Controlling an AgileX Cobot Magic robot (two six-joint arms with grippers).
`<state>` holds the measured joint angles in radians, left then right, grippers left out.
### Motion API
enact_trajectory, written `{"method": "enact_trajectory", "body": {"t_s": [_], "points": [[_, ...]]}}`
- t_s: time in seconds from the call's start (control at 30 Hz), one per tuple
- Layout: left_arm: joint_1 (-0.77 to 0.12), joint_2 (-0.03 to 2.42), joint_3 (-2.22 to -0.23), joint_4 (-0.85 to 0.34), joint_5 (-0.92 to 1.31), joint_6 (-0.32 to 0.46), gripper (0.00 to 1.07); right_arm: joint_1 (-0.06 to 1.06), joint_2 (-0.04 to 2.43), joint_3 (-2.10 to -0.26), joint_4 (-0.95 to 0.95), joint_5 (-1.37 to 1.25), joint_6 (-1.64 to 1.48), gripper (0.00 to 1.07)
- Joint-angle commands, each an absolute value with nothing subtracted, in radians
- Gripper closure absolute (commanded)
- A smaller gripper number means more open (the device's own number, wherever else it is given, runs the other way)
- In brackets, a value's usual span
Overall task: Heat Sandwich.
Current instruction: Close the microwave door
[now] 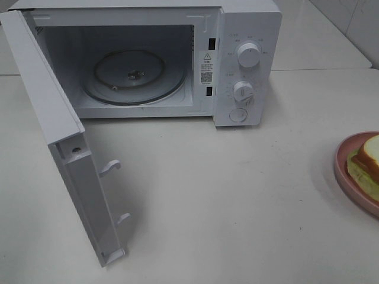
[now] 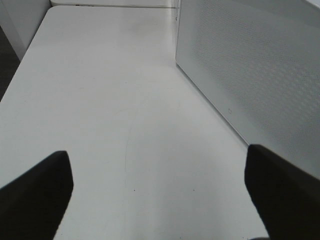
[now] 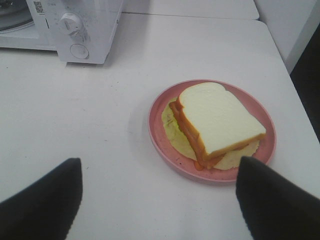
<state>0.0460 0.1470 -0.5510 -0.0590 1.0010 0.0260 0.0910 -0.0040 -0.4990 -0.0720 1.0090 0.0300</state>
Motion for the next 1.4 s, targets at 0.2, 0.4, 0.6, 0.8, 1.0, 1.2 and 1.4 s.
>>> {"method": "enact_trajectory", "body": {"t_s": [0.2, 0.4, 0.6, 0.8, 1.0, 1.2, 1.4], "points": [[0.049, 0.267, -0.557, -0.058, 0.794, 0.028, 0.64, 0.085, -0.031, -0.499, -0.072, 0.994, 0.037, 0.31], [0.049, 0.383, -0.556, -0.058, 0.683, 0.028, 1.00, 0.085, -0.031, -0.499, -0.072, 0.994, 0.037, 0.31], [0.049, 0.502, -0.535, -0.087, 0.540, 0.028, 1.07, 0.085, -0.031, -0.499, -0.072, 0.994, 0.037, 0.31], [0.049, 0.587, -0.390, -0.106, 0.178, 0.028, 1.07, 0.085, -0.031, -0.499, -0.072, 0.994, 0.037, 0.31], [0.049, 0.647, -0.277, -0.105, -0.067, 0.028, 1.07, 0.085, -0.031, -0.499, -0.072, 0.994, 0.037, 0.31], [0.049, 0.746, -0.204, -0.074, -0.322, 0.025, 1.07, 0.085, -0.031, -0.499, -0.072, 0.994, 0.037, 0.31], [0.046, 0.895, -0.195, 0.018, -0.524, -0.020, 1.07, 0.085, -0.031, -0.499, -0.072, 0.994, 0.037, 0.31]]}}
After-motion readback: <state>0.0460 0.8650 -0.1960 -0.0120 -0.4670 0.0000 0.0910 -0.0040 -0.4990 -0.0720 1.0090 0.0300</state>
